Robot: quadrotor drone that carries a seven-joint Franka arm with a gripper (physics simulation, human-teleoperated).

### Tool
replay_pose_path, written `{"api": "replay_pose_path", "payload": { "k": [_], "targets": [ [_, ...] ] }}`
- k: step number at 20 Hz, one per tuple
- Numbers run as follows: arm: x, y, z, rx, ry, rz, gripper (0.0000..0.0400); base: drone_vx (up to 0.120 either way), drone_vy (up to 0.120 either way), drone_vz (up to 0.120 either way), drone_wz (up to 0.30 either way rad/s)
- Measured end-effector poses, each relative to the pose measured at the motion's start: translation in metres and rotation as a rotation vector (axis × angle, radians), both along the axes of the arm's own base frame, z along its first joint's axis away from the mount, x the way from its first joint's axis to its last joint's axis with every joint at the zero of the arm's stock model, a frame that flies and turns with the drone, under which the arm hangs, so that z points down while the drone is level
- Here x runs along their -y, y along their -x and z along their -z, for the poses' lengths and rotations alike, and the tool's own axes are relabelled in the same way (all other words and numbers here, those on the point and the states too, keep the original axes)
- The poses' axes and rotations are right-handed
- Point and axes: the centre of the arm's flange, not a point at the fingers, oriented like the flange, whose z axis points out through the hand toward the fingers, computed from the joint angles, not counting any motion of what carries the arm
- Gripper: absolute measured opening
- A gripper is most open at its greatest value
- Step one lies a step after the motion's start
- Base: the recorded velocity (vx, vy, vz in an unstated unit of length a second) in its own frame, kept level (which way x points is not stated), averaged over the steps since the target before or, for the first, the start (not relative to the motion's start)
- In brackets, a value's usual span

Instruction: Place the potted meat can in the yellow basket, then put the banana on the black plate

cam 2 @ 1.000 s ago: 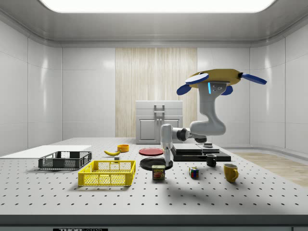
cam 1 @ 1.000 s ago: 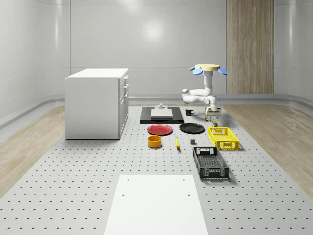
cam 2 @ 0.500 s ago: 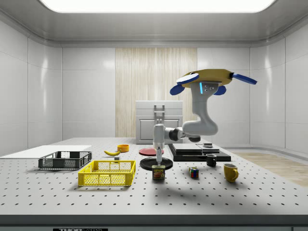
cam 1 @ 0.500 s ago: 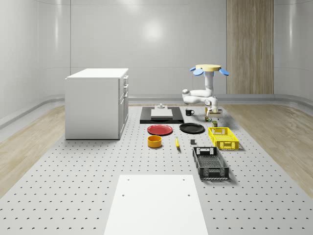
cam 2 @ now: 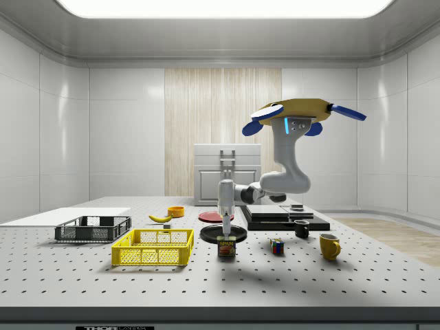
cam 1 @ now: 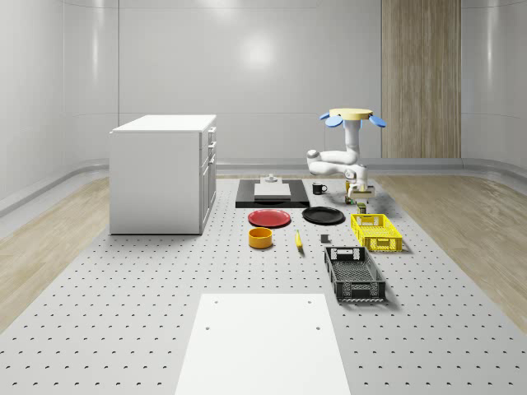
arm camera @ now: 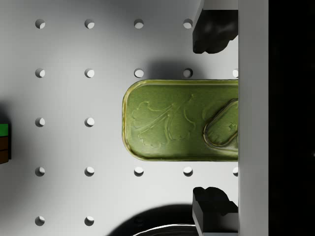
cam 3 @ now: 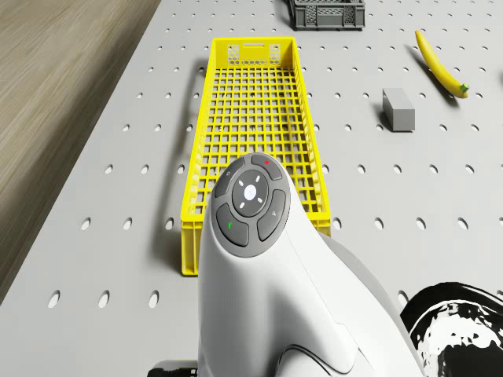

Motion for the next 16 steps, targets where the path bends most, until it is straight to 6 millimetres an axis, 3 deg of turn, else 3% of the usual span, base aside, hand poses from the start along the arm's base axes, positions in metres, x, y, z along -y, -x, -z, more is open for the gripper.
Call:
{"api": "replay_pose_path", "payload": {
  "k": [12, 16],
  "targets": [
    [0.000, 0.000, -0.028, 0.000, 0.000, 0.000, 0.0400, 0.000, 0.000, 0.000, 0.000],
    [0.000, 0.000, -0.032, 0.000, 0.000, 0.000, 0.0305, 0.000, 0.000, 0.000, 0.000]
  ]
}}
